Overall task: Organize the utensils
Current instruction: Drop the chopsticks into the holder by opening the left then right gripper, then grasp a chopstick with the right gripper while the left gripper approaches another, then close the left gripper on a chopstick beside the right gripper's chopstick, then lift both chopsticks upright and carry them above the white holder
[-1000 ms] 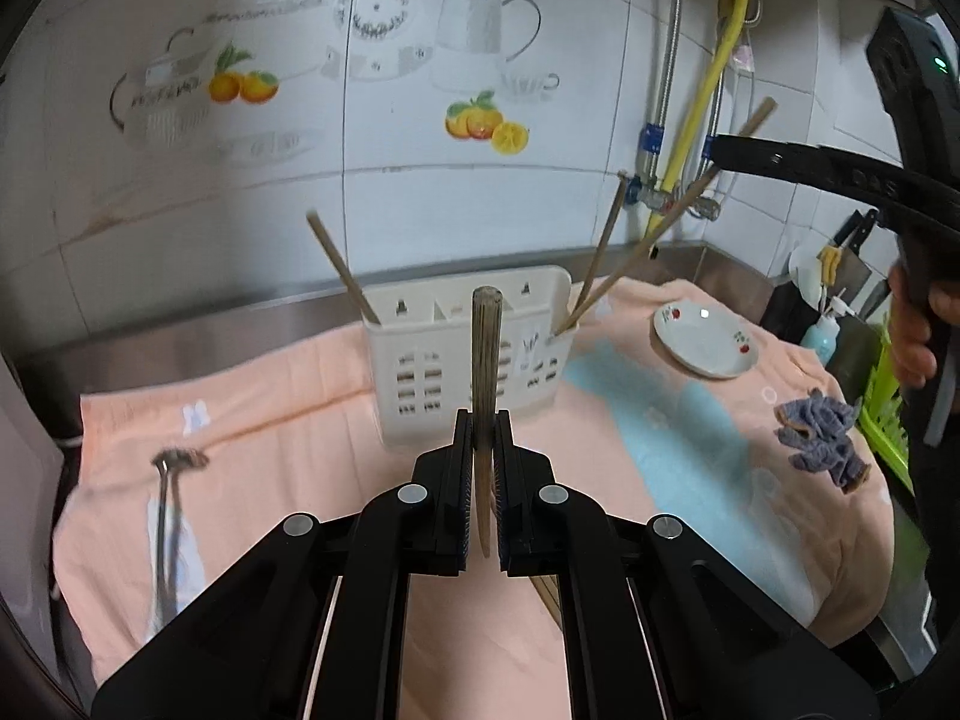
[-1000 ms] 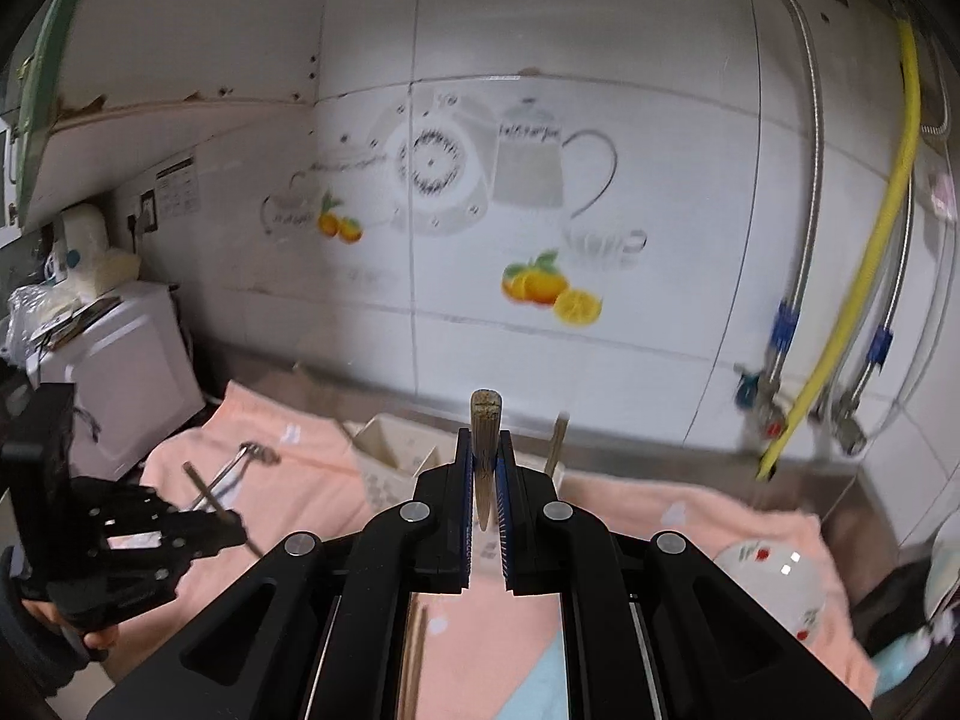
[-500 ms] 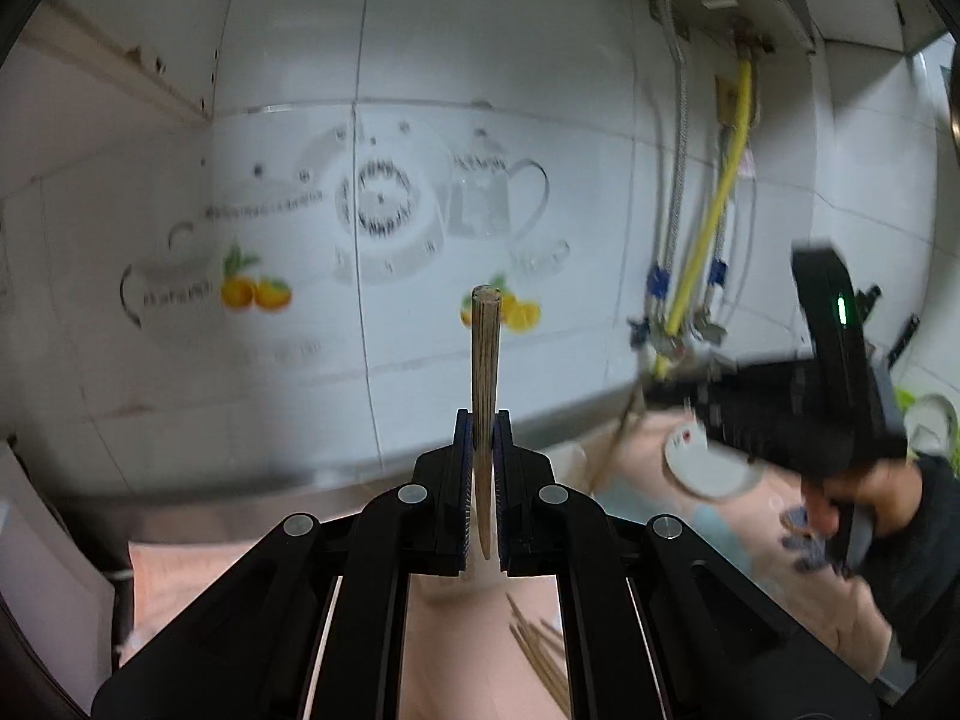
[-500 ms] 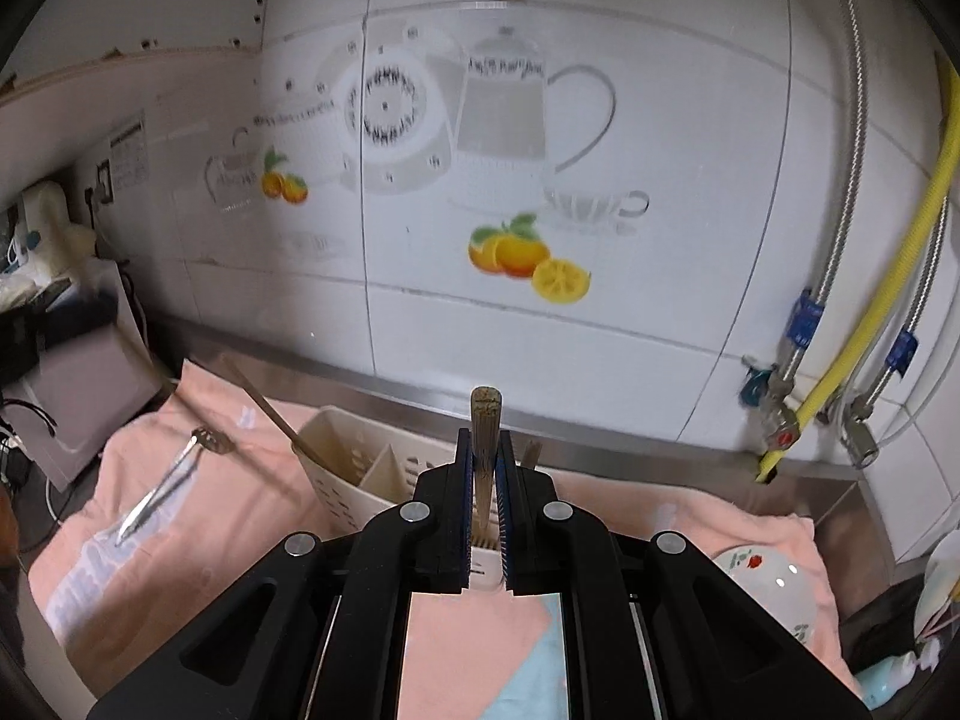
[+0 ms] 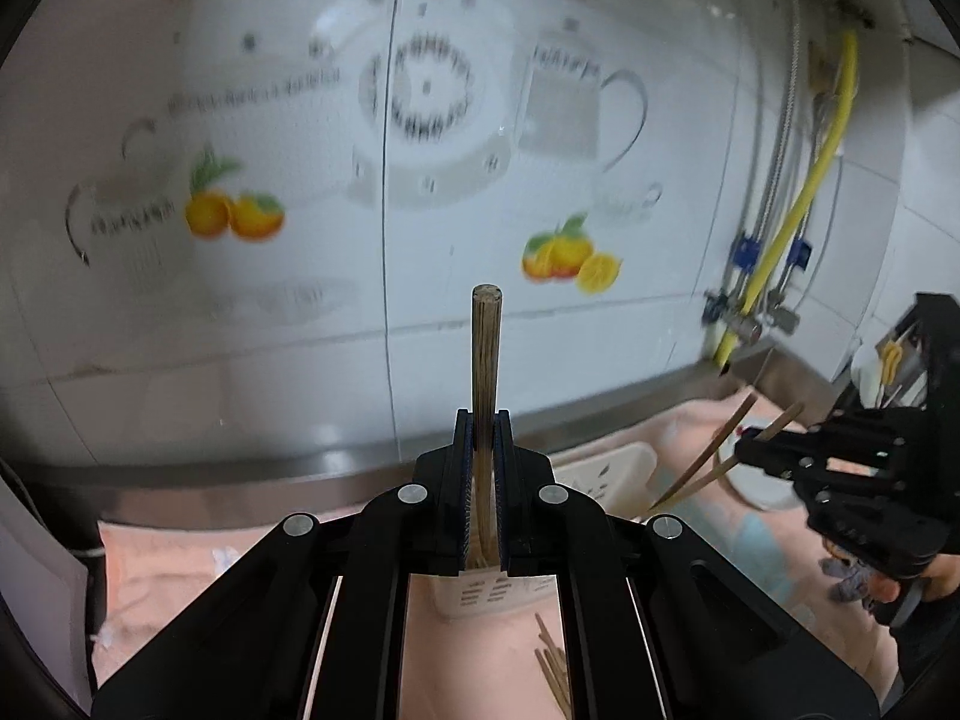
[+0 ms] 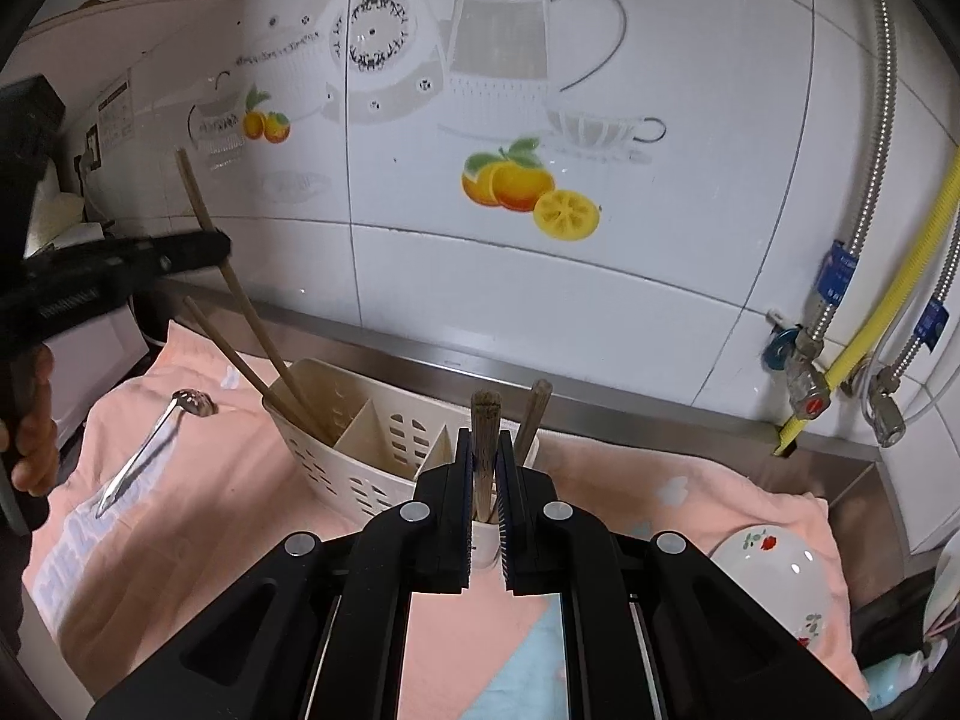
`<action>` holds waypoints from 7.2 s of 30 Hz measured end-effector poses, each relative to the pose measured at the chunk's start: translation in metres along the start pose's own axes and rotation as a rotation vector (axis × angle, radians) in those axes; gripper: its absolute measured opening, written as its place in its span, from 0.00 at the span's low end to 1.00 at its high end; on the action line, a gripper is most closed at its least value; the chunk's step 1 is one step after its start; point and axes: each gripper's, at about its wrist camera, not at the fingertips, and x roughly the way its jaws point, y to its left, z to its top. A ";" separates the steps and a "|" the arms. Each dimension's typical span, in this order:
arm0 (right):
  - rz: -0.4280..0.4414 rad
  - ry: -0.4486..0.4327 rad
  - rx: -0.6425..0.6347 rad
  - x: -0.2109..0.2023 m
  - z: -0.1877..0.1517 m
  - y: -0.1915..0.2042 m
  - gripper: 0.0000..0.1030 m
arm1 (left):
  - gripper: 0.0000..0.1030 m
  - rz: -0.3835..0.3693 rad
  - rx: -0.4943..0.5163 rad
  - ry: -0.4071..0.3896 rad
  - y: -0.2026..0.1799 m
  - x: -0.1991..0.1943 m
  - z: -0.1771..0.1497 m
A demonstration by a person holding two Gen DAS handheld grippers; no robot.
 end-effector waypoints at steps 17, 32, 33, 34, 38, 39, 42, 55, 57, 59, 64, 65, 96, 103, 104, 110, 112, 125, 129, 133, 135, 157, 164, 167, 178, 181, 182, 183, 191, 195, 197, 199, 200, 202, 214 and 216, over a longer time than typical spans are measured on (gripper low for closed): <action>0.006 -0.018 0.015 -0.001 -0.005 0.001 0.09 | 0.12 -0.007 -0.031 0.060 0.011 0.019 -0.016; -0.002 -0.109 0.031 -0.055 -0.039 0.006 0.43 | 0.44 -0.011 -0.023 -0.024 0.002 -0.038 -0.026; 0.000 -0.108 0.030 -0.057 -0.043 0.008 0.45 | 0.47 -0.013 -0.020 -0.027 0.001 -0.044 -0.031; 0.003 -0.104 0.028 -0.059 -0.051 0.010 0.46 | 0.51 -0.011 -0.020 -0.030 0.000 -0.049 -0.035; 0.003 -0.088 0.008 -0.064 -0.078 0.022 0.49 | 0.55 -0.010 -0.026 -0.023 -0.002 -0.065 -0.060; 0.004 -0.085 0.005 -0.065 -0.084 0.025 0.50 | 0.55 -0.006 -0.027 -0.019 -0.003 -0.068 -0.066; 0.015 -0.062 0.003 -0.066 -0.109 0.035 0.50 | 0.57 -0.015 -0.044 -0.005 -0.001 -0.075 -0.087; 0.046 0.054 0.006 -0.056 -0.200 0.065 0.49 | 0.58 -0.003 -0.052 0.082 -0.007 -0.087 -0.176; 0.050 0.073 0.013 -0.054 -0.213 0.068 0.44 | 0.58 -0.004 -0.052 0.100 -0.009 -0.088 -0.188; 0.053 0.099 0.021 -0.050 -0.227 0.070 0.40 | 0.58 0.000 -0.051 0.113 -0.010 -0.088 -0.197; 0.068 0.156 0.048 -0.040 -0.250 0.069 0.28 | 0.58 -0.013 -0.060 0.140 -0.013 -0.088 -0.217; 0.069 0.165 0.051 -0.038 -0.254 0.069 0.26 | 0.58 -0.015 -0.063 0.144 -0.013 -0.089 -0.220; 0.088 0.235 -0.026 -0.008 -0.266 0.085 0.11 | 0.58 -0.116 -0.040 0.321 -0.057 -0.068 -0.287; 0.085 0.222 0.002 -0.010 -0.269 0.079 0.08 | 0.55 -0.090 -0.051 0.354 -0.070 -0.051 -0.288; 0.086 0.220 0.008 -0.011 -0.270 0.076 0.08 | 0.55 -0.086 -0.054 0.357 -0.071 -0.048 -0.289; 0.093 0.211 0.026 -0.015 -0.274 0.072 0.07 | 0.37 -0.047 -0.083 0.387 -0.078 -0.034 -0.291; 0.096 0.208 0.028 -0.016 -0.275 0.071 0.07 | 0.35 -0.036 -0.096 0.393 -0.078 -0.031 -0.292; 0.120 0.190 0.049 -0.017 -0.277 0.068 0.07 | 0.30 0.028 -0.149 0.405 -0.083 -0.022 -0.293; 0.121 0.188 0.048 -0.017 -0.277 0.069 0.07 | 0.29 0.053 -0.161 0.404 -0.080 -0.023 -0.294; 0.118 0.185 0.047 -0.017 -0.278 0.068 0.07 | 0.29 0.077 -0.138 0.408 -0.086 -0.019 -0.294; 0.117 0.182 0.049 -0.017 -0.278 0.069 0.07 | 0.28 0.105 -0.102 0.405 -0.091 -0.016 -0.293; 0.110 0.166 0.052 -0.017 -0.278 0.070 0.07 | 0.13 0.049 -0.012 0.333 -0.083 -0.020 -0.297; 0.100 0.158 0.055 -0.021 -0.275 0.071 0.06 | 0.08 0.025 -0.016 0.350 -0.076 -0.020 -0.293; 0.087 0.124 0.048 -0.033 -0.265 0.071 0.06 | 0.08 0.022 -0.017 0.332 -0.071 -0.027 -0.288; 0.088 -0.033 0.047 -0.082 -0.197 0.061 0.06 | 0.06 -0.003 -0.005 0.160 -0.056 -0.068 -0.239; 0.097 -0.065 0.041 -0.089 -0.174 0.060 0.06 | 0.06 -0.031 -0.016 0.110 -0.050 -0.079 -0.225; 0.096 -0.074 0.035 -0.091 -0.167 0.061 0.06 | 0.06 -0.040 -0.021 0.102 -0.048 -0.081 -0.223; 0.098 -0.081 0.028 -0.092 -0.158 0.061 0.06 | 0.06 -0.052 -0.031 0.094 -0.045 -0.082 -0.219; 0.117 -0.096 -0.003 -0.094 -0.104 0.061 0.06 | 0.05 -0.088 -0.021 0.032 -0.035 -0.093 -0.206; 0.115 -0.102 -0.023 -0.094 -0.093 0.066 0.06 | 0.05 -0.097 -0.004 0.020 -0.031 -0.092 -0.204; 0.117 -0.100 -0.031 -0.092 -0.094 0.071 0.06 | 0.05 -0.095 -0.004 0.027 -0.030 -0.090 -0.207; 0.119 -0.096 -0.035 -0.090 -0.098 0.074 0.06 | 0.05 -0.097 -0.016 0.033 -0.027 -0.089 -0.211; 0.119 -0.094 -0.036 -0.089 -0.099 0.075 0.06 | 0.05 -0.095 -0.021 0.036 -0.026 -0.088 -0.214; 0.109 -0.091 -0.038 -0.088 -0.104 0.075 0.06 | 0.05 -0.097 -0.031 0.045 -0.025 -0.087 -0.220; 0.098 -0.087 -0.002 -0.092 -0.121 0.066 0.06 | 0.03 -0.086 -0.084 0.178 -0.022 -0.054 -0.276; 0.098 -0.088 -0.002 -0.093 -0.122 0.066 0.06 | 0.03 -0.096 -0.097 0.210 -0.020 -0.049 -0.282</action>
